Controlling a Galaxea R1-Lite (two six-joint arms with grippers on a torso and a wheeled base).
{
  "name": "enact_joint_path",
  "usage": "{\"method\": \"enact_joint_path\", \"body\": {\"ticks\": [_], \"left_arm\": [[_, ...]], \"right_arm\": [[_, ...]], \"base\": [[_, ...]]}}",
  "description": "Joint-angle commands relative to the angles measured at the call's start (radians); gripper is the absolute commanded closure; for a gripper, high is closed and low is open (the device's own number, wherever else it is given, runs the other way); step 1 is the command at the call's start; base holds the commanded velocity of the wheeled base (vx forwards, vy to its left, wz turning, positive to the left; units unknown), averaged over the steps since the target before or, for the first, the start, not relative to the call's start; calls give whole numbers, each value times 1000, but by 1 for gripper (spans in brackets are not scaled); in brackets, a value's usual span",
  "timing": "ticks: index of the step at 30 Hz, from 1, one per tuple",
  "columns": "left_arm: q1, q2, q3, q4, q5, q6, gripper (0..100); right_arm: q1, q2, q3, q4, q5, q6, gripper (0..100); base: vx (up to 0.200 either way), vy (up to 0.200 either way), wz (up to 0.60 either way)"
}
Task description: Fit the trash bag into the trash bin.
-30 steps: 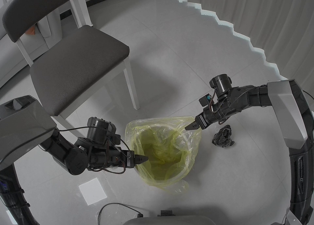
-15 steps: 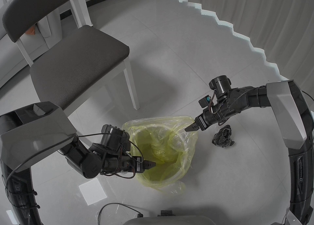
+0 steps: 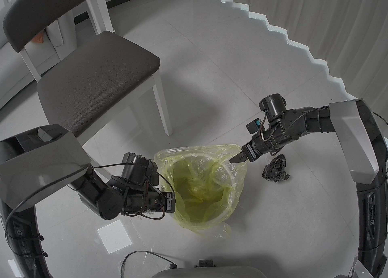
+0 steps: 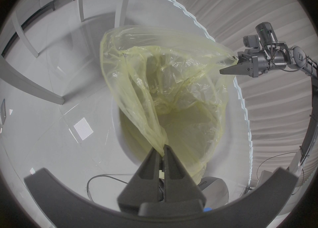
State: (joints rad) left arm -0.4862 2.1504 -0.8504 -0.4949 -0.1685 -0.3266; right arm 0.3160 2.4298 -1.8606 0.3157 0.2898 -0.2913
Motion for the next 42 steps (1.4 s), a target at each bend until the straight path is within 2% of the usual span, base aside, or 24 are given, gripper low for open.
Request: {"method": "enact_joint_path", "body": {"ticks": [1, 8, 13, 22, 42], "left_arm": [[15, -17, 34, -4, 6, 8, 100], [44, -41, 105, -7, 18, 12, 100], [72, -38, 140, -8, 18, 57, 100], [84, 34, 120, -44, 35, 116, 100], [97, 175, -73, -48, 64, 149, 100]], "right_arm": [[-3, 2, 3, 0, 0, -2, 0], [-1, 14, 1, 0, 0, -6, 0], [2, 25, -2, 0, 0, -8, 0], [6, 32, -5, -1, 0, -9, 0], [3, 66, -29, -3, 0, -8, 0]], "base": [[0, 0, 0], [0, 0, 0], [0, 0, 0], [0, 0, 0], [0, 0, 0]]}}
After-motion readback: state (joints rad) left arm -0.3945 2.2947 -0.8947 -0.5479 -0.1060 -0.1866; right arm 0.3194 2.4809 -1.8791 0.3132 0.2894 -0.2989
